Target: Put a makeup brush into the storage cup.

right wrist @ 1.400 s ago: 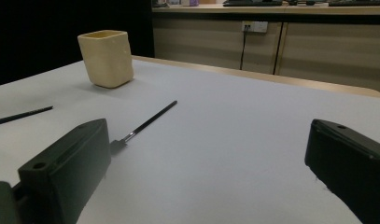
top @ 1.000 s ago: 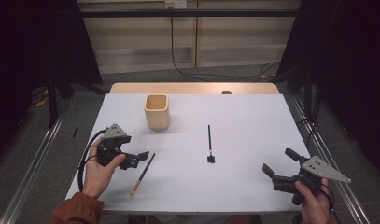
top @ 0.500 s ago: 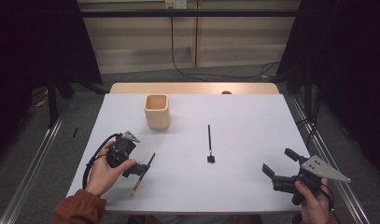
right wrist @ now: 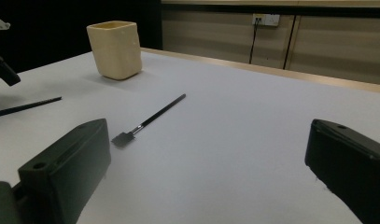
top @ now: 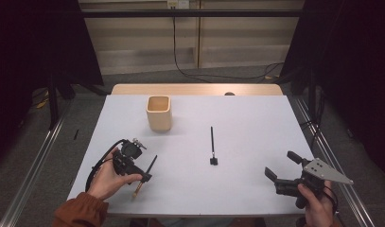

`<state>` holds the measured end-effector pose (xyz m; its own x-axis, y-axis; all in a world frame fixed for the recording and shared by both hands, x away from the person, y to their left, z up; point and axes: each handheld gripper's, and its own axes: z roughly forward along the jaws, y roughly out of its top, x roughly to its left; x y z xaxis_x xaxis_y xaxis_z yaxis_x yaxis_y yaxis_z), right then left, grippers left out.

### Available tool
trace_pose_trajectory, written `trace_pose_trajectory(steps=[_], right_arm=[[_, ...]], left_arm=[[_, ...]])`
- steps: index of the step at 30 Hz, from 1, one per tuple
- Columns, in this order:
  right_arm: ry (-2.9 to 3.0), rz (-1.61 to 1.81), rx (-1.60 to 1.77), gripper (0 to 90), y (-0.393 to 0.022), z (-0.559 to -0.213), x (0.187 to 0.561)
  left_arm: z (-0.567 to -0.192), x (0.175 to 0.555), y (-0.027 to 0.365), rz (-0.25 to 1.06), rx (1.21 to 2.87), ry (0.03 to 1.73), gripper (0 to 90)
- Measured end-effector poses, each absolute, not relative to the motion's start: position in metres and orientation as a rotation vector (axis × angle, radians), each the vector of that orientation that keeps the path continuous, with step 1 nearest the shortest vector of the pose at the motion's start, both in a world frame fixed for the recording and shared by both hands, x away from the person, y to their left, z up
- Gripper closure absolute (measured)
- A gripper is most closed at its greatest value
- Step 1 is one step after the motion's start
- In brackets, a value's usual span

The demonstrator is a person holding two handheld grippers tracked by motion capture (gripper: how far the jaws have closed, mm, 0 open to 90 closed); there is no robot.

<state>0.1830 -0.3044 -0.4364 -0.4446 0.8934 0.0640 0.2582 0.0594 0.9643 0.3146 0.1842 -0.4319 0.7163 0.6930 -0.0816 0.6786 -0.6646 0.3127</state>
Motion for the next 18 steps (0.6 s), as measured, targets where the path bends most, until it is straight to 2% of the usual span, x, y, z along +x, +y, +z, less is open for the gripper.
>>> trace_pose_trajectory(steps=[5,7,10,12,13,16,18], right_arm=[[1.765,1.408,1.148,0.0,-0.3047,-0.4365,0.183],[1.768,1.408,1.15,0.0,-0.3044,-0.4367,0.1831],[1.767,1.411,1.149,0.0,-0.3046,-0.4367,0.1832],[1.766,1.41,1.151,0.0,-0.3047,-0.4367,0.1833],[1.767,1.411,1.151,0.0,-0.3046,-0.4367,0.1833],[1.769,1.41,1.15,0.0,-0.3043,-0.4369,0.1834],[1.774,1.406,1.146,0.0,-0.3047,-0.437,0.1832]], left_arm=[[-0.4347,0.3148,0.1823,0.019,2.63,1.075,7.2],[-0.4356,0.315,0.1813,-0.013,2.644,1.078,16.4],[-0.4363,0.3142,0.1795,-0.023,2.66,1.093,20.8],[-0.4364,0.3139,0.179,-0.072,2.647,1.117,33.0],[-0.4363,0.3142,0.1792,-0.089,2.652,1.124,33.0],[-0.437,0.3138,0.1793,-0.112,2.659,1.163,42.9],[-0.4369,0.3129,0.1784,-0.122,2.66,1.17,43.5]])
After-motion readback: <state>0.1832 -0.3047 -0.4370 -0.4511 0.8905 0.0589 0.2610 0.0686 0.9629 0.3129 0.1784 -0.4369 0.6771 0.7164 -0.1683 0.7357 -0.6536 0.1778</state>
